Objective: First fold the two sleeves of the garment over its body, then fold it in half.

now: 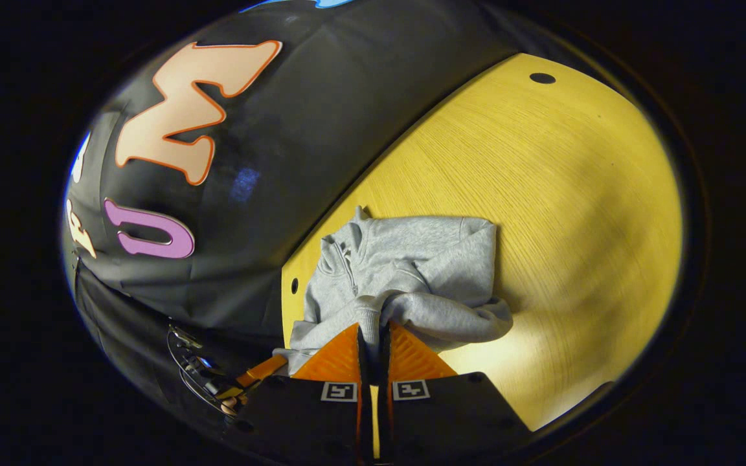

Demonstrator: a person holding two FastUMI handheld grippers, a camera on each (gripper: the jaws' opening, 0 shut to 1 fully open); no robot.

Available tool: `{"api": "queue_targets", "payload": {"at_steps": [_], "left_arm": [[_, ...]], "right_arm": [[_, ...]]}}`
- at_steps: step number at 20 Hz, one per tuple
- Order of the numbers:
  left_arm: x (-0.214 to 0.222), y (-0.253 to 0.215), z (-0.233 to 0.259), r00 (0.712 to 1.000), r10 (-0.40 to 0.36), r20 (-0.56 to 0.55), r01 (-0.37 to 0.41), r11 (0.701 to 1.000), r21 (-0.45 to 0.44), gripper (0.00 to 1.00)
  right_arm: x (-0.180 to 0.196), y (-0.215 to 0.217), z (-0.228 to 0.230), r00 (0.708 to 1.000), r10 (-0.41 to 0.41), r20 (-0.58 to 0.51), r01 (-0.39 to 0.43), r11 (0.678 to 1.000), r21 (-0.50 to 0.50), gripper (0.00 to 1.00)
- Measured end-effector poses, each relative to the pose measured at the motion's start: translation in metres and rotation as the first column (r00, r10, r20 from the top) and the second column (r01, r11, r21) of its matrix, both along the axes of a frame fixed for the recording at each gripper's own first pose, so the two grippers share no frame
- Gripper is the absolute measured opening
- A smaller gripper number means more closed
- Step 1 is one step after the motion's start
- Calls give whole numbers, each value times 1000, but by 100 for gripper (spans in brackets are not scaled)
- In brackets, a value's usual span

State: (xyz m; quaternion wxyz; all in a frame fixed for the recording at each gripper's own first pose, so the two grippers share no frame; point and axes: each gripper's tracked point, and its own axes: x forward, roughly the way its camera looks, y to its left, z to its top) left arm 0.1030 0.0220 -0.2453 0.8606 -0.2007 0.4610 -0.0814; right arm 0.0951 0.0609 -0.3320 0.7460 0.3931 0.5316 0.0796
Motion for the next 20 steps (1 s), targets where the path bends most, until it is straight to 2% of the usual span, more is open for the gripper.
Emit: {"api": "queue_targets", "payload": {"at_steps": [4,6,8,9,10,11,12,13,14,15,16,17,20], "left_arm": [[17,-2,-14,998,49,-51,-51,997,-49,0],[23,-1,-21,994,74,-83,-80,995,-61,2],[31,-1,-28,991,91,-93,-97,994,-58,7],[36,-1,-28,991,99,-88,-105,993,-61,12],[40,-5,-26,991,106,-79,-112,991,-79,13],[45,-10,-22,991,113,-69,-120,987,-104,24],[49,-11,-20,991,124,-59,-130,985,-115,27],[53,-9,-19,990,136,-41,-140,984,-110,51],[58,-7,-17,988,152,-22,-154,983,-98,57],[65,-5,-11,986,167,8,-165,982,-95,65],[72,-3,-4,982,181,46,-177,981,-83,84],[76,1,5,979,183,89,-178,982,-59,94],[90,11,38,963,117,244,-142,986,87,95]], "right_arm": [[17,0,-23,998,-47,-34,47,999,3,6],[23,3,-32,998,-50,-46,51,999,6,9],[32,4,-38,997,-55,-45,55,998,1,6],[38,7,-39,997,-63,-44,64,998,12,13],[45,11,-39,996,-78,-50,79,997,25,27],[51,14,-36,994,-97,-49,99,994,39,34],[59,14,-35,992,-118,-33,119,992,42,41],[68,13,-29,990,-139,-5,139,989,48,48],[77,10,-25,986,-162,28,161,986,43,65],[86,6,-22,981,-181,64,180,983,23,74],[90,0,-17,977,-188,97,189,982,2,100],[92,-3,-12,974,-188,126,191,981,-16,98],[90,-11,5,967,-141,214,157,986,-61,98]]}}
